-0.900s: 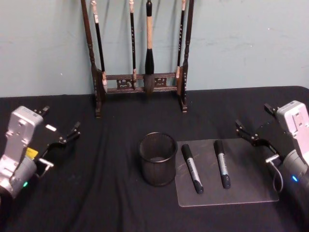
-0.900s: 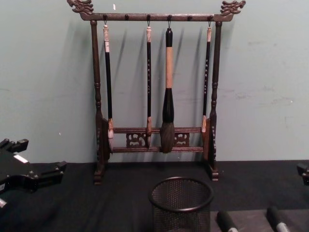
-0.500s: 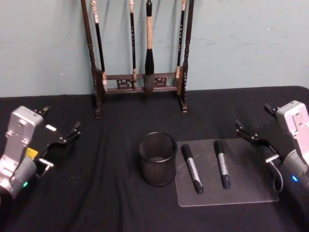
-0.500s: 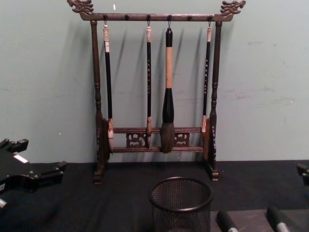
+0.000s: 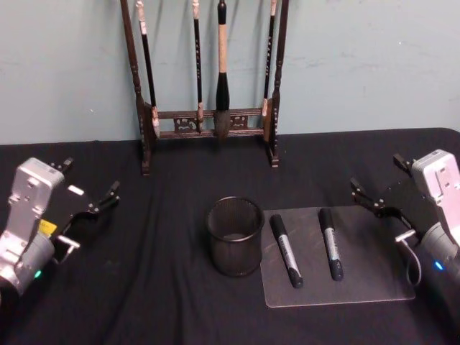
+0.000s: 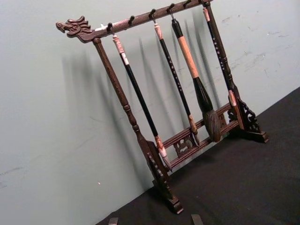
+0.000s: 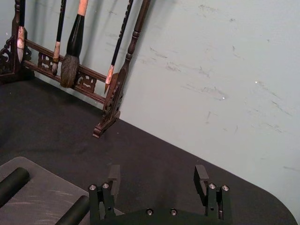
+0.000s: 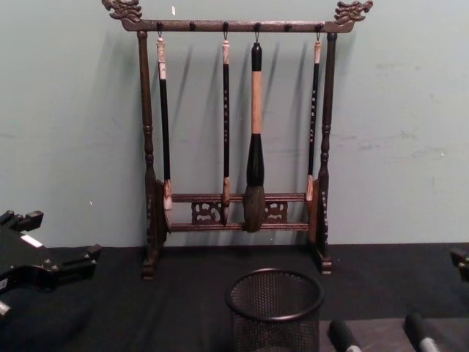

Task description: Pick up the water-based marker from the table and place it into the pen holder.

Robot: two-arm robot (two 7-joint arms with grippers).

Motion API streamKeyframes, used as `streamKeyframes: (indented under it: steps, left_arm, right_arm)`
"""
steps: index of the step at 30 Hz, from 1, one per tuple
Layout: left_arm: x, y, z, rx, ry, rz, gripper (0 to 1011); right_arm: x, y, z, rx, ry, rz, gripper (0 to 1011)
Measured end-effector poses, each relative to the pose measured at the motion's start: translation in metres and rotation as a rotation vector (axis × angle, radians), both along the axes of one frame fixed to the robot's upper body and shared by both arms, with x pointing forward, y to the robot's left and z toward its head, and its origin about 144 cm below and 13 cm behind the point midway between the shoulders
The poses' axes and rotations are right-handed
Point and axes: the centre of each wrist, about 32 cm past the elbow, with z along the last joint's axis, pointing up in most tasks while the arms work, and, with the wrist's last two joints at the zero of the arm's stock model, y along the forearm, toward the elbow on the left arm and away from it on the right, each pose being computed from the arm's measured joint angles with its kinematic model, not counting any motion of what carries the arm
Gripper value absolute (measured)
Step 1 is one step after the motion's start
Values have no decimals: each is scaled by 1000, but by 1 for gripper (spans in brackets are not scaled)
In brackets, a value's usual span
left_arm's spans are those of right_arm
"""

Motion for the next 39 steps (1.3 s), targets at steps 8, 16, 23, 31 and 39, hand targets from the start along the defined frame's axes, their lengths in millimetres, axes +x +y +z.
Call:
streamKeyframes:
  steps: [8,16,23,31,39]
  left_arm:
    - [0,0,0,0,0,0,1009]
    - [0,0,0,0,0,0,1009]
    - [0,0,0,0,0,0,1009]
    - [0,0,0,0,0,0,1009]
    - [0,0,0,0,0,0,1009]
  right_arm:
    - [0,0,0,0,0,0,1002]
    - [0,0,0,0,0,0,1002]
    - [0,0,0,0,0,0,1002]
    - [0,0,0,0,0,0,1002]
    - [-4,2,3,26,7,2,1002]
